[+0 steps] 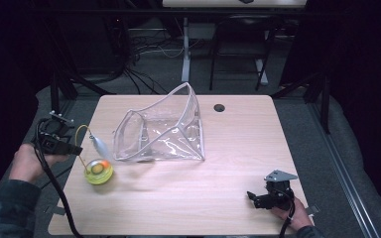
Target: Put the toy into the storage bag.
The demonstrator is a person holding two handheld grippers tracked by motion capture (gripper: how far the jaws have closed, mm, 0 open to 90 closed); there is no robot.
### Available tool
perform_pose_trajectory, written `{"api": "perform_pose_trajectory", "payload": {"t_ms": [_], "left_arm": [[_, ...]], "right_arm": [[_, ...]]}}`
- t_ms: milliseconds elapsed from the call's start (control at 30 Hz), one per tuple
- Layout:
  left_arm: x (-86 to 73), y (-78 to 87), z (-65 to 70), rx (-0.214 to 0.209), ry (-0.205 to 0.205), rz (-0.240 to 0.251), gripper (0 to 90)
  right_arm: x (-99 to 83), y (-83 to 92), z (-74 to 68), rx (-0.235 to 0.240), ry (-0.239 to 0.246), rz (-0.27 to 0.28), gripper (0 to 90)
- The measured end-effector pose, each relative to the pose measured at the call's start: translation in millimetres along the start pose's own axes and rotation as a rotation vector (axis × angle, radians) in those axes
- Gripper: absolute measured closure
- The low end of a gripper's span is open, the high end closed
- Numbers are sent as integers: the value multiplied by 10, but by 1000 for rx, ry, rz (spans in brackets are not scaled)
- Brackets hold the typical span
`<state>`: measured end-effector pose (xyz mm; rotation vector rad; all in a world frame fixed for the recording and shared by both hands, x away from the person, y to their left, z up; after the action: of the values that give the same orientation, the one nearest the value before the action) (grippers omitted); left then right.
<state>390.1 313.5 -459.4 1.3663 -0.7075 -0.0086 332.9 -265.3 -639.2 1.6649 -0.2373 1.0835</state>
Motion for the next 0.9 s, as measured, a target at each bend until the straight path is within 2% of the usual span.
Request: {"api": "perform_pose_trajectory", "payload": {"t_ms": [167,467,567,900], "left_arm": [[35,43,19,12,-36,-23,881],[122,219,37,9,-65,-19,880],[153,254,64,9,-87,-33,880],[234,325,97,23,-123,-63,880]], "right_arm": [[1,-1,-3,2,-2,3,0],[-2,2,3,-4,3,-3,0],[-3,5,-1,-2,-1,-7,0],[-2,2,1,-3,1,-3,0]]}}
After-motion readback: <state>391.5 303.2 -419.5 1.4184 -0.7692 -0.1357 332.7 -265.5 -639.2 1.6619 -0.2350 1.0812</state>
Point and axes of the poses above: each handheld gripper's, and its own axes: y roughly backward along the jaws, x roughly out of its top, z roughly to its right, the point moved 7 cm from there along -y, roughly forward along the jaws, and after that the axes turned 3 degrees about z, right-handed, at the moved point
